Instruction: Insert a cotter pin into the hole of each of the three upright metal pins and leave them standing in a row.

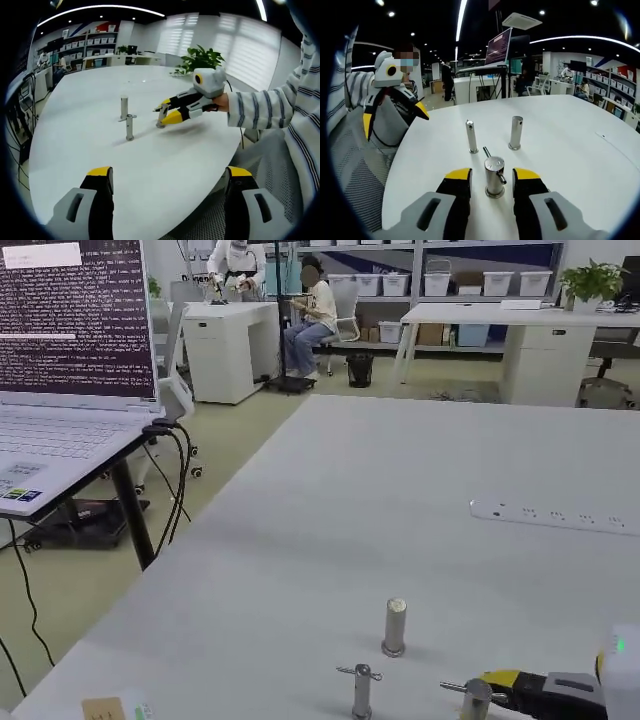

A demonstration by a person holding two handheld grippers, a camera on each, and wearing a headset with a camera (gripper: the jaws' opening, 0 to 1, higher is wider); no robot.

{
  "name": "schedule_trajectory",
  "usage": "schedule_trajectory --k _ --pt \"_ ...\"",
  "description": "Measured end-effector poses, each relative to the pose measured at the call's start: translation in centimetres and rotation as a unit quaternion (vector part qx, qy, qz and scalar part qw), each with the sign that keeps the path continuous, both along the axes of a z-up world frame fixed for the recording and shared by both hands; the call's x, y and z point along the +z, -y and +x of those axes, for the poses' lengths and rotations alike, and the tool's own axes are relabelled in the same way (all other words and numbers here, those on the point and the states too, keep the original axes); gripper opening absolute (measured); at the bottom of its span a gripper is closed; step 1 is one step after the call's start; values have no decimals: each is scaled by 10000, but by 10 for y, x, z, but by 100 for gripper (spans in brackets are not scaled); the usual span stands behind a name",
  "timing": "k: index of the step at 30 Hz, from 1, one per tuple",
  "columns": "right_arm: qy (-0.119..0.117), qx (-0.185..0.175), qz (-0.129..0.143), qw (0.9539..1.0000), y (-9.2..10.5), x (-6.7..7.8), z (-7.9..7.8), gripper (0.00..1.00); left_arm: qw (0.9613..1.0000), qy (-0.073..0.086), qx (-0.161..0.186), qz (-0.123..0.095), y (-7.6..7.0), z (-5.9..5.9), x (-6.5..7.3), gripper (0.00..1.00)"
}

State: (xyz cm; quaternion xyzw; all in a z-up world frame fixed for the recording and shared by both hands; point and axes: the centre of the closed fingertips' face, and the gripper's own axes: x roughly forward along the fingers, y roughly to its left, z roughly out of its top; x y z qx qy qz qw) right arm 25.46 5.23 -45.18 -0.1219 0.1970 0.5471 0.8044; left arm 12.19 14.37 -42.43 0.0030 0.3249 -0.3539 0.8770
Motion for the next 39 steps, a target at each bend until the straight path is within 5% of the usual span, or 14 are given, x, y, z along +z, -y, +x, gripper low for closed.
schedule_trajectory --k 11,14,22,30,33,36,39 --pt "-111 -165 371 9991 19 32 -22 40 9989 282 116 -369 7 20 30 87" --pt "-173 -321 331 9988 29 33 -27 39 9979 363 116 -520 13 27 41 87" --pt "-373 -677 410 9962 46 38 -46 59 9946 589 100 -853 28 41 60 86" --pt "-649 -969 372 9925 53 41 -62 82 9944 667 -59 -814 40 46 67 86" --pt "-719 -1070 324 9911 55 42 -67 87 9952 658 -99 -712 41 47 63 86" --pt "-676 -1188 -61 9906 63 37 -71 93 9961 619 -161 -605 44 49 61 86" --pt "-729 -1236 -32 9896 64 37 -76 96 9967 661 -237 -398 44 53 58 86"
